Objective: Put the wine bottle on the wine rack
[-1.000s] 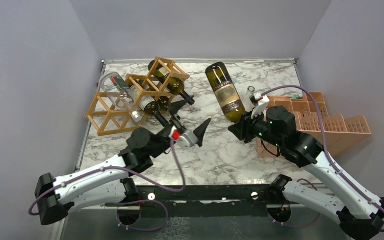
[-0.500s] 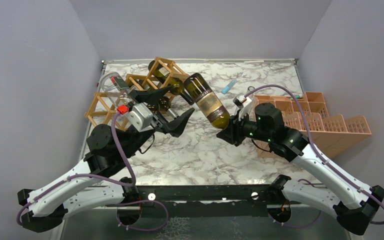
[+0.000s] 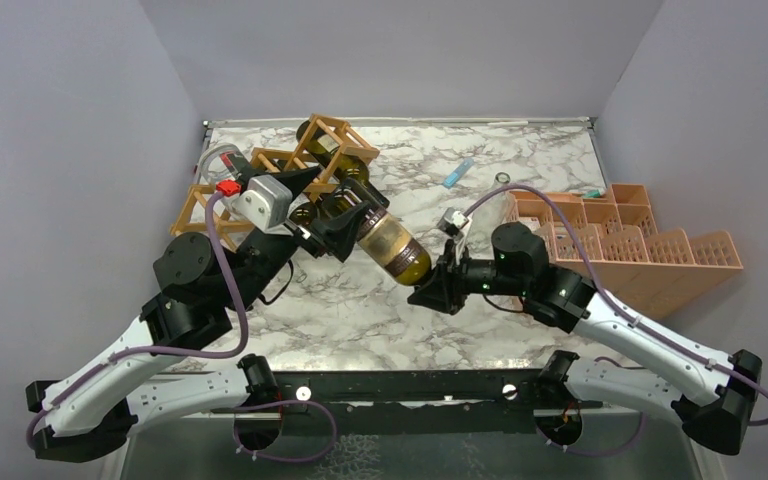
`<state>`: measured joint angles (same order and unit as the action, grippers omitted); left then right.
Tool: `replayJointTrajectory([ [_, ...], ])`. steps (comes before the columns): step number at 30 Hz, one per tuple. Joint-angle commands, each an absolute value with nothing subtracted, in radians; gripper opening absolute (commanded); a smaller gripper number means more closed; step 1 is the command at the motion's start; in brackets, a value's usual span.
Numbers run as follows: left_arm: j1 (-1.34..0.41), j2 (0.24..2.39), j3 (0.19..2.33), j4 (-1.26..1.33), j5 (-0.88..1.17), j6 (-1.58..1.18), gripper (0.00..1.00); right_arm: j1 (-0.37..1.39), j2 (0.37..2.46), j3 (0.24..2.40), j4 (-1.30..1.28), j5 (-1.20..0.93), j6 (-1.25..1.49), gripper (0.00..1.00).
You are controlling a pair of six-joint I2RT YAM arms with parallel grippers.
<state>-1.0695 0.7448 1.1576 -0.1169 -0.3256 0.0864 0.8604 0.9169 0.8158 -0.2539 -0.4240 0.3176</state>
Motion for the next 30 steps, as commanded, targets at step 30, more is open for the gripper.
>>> replayJointTrajectory([
  [30, -1.075, 0.645, 1.184, -0.290, -0.598, 0.069, 0.99, 1.328, 1.660, 1.102, 0.250, -0.084, 0.426, 0.01],
])
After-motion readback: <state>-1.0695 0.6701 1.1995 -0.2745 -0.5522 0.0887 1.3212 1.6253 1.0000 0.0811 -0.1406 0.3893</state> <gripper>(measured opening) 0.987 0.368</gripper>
